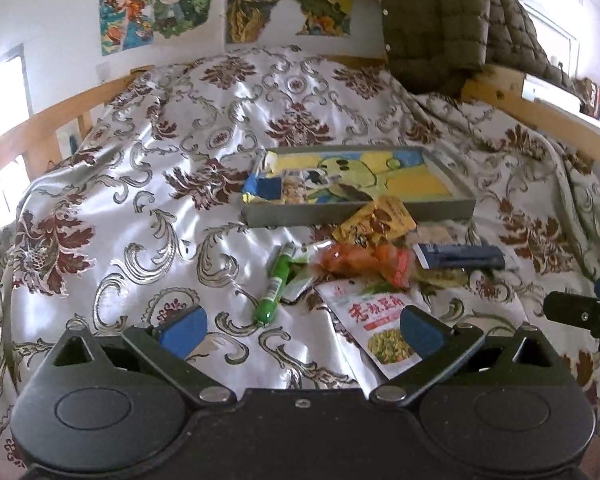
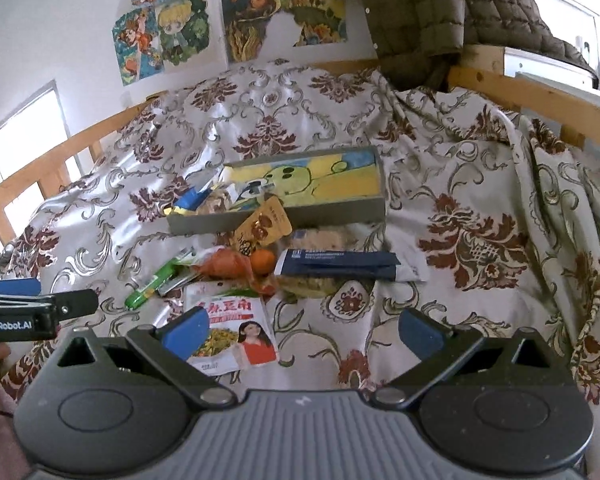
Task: Organize snacks
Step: 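Open both tools and withdraw them from the tray toward the snack pile, then move the left tool to the green sausage stick while the right tool approaches the orange sausage pack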
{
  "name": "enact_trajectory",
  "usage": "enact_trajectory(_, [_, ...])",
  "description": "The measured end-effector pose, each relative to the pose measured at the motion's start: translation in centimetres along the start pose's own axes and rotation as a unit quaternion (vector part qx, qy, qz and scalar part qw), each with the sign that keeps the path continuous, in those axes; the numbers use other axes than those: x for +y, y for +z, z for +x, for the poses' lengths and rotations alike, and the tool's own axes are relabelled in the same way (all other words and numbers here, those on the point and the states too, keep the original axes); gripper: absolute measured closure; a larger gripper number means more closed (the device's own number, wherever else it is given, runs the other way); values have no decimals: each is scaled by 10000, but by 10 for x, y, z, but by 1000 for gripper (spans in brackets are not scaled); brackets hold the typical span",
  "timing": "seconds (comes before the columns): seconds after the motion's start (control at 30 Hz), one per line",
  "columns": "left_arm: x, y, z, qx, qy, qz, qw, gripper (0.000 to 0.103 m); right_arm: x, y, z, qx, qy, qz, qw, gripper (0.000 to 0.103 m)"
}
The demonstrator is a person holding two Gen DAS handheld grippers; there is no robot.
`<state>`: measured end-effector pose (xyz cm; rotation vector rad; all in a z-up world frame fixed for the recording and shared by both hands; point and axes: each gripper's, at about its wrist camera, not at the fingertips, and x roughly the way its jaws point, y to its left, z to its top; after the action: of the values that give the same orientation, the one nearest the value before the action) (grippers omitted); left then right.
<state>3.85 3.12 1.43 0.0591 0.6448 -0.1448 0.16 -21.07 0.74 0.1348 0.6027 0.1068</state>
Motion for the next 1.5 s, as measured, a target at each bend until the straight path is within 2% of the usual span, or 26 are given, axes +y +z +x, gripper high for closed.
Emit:
enact_trajectory(0.3, [2,6,21,545,-179,281,9980,1,16,-5,27,715,268,-383,9963,0])
enact_trajectory(0.47, [11,12,40,823,-203,307,9959,1,24,-5,41,920,358,-541,9936,0])
enact_trajectory(0.67, [35,22,71,1179,-369,-219,9921,1,29,-2,58,1061,373,-756,9908,0])
enact_trajectory(0.8, [45,23,88,1276,-154,-329,9912,1,33,1,69,1104,372,-911,9890,0])
enact_trajectory(0.9, [49,27,96,1349,-179,-419,9898,1,36,5,75,1082,380,-1104,9872,0])
enact_trajectory(1.13, [52,40,109,1272,41,-171,9917,1,48,18,94,970,321,-1585,9821,0])
enact_trajectory(1.5, [60,48,126,1314,140,-206,9910,1,64,30,118,944,386,-2069,9730,0])
